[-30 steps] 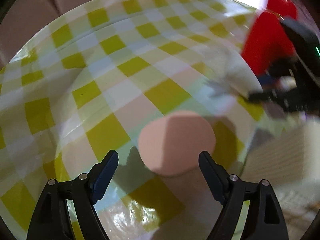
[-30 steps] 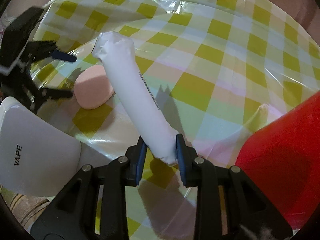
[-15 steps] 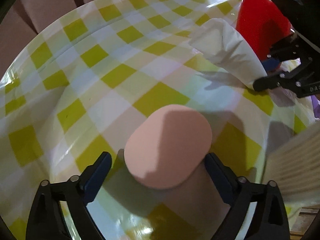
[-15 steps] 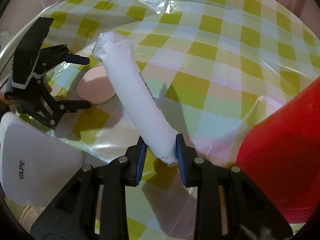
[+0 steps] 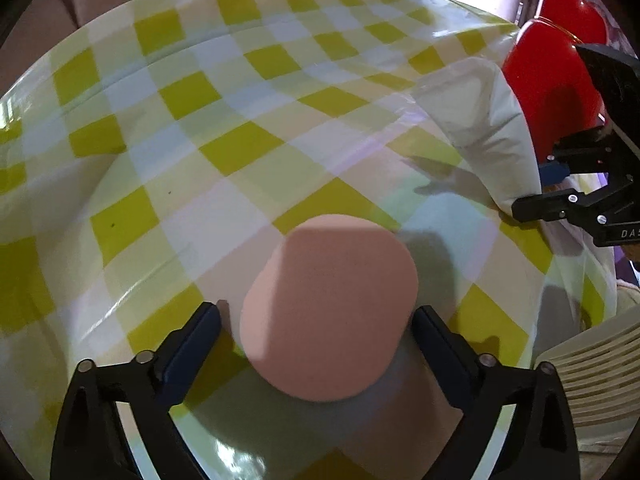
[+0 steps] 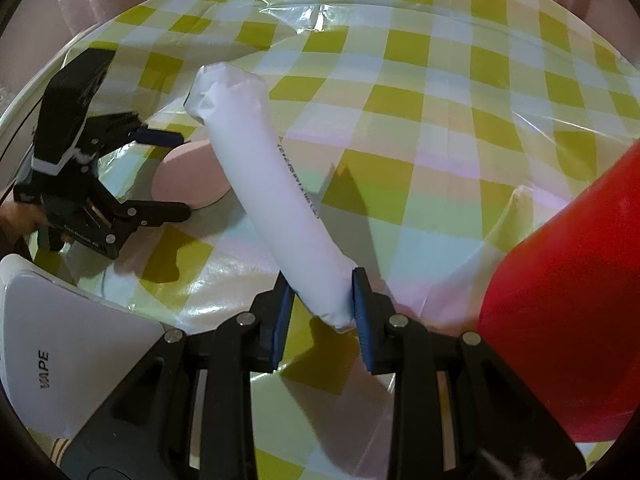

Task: Organize soft objects
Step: 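Close the left gripper on the pink oval sponge and lift it, then carry the pink sponge and white packet into the purple box and release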

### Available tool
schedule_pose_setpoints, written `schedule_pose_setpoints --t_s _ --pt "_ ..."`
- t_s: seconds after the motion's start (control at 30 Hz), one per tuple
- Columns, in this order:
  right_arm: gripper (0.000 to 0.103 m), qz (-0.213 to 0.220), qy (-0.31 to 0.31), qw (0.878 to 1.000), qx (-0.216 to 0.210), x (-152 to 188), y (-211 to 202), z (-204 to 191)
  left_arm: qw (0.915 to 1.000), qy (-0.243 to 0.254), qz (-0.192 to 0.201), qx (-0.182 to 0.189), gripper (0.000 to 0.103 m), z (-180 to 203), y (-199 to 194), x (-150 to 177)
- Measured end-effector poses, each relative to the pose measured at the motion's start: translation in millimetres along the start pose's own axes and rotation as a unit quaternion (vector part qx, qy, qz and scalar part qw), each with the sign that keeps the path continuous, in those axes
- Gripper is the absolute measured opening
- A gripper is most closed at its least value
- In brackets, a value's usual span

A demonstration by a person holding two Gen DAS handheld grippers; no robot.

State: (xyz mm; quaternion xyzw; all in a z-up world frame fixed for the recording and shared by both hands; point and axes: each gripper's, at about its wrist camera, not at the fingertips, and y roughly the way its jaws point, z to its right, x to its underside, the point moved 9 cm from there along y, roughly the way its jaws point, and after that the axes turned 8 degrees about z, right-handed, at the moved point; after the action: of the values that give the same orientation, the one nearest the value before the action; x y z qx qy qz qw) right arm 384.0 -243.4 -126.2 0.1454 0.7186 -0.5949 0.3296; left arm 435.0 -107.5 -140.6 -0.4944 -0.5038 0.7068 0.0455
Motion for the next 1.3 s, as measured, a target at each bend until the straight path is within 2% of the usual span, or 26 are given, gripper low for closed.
schedule_pose_setpoints --t_s 0.07,0.17,0.5,0.73,0.93,1.1,1.2,1.3 --pt "0.033 0.002 0.006 1.0 0.001 0 -4 0 0.9999 -0.013 0.0 -0.01 0.083 1 -6 3" --pt "0.033 0.006 0.009 1.0 0.001 0 -12 -2 0.9992 -0.031 -0.005 -0.023 0.083 3 -13 9" --pt "0.033 0.022 0.009 1.0 0.017 2 -37 -4 0.9983 -0.049 -0.011 -0.03 0.082 12 -35 31" --pt "0.033 0.043 0.002 0.999 0.025 2 -67 -13 0.9933 -0.09 -0.007 -0.072 0.082 5 -65 58" --pt "0.033 0.066 0.002 0.997 0.031 6 -104 -20 0.9852 -0.113 0.039 -0.122 0.082 4 -122 51" --pt "0.033 0.093 0.012 0.995 0.046 19 -156 -15 0.9802 -0.104 0.097 -0.138 0.082 36 -182 23" --pt "0.033 0.105 0.026 0.992 0.062 36 -189 -2 0.9796 -0.091 0.127 -0.127 0.082 69 -203 2" --pt "0.033 0.111 0.045 0.989 0.086 63 -224 18 0.9798 -0.091 0.154 -0.089 0.082 116 -214 -17"
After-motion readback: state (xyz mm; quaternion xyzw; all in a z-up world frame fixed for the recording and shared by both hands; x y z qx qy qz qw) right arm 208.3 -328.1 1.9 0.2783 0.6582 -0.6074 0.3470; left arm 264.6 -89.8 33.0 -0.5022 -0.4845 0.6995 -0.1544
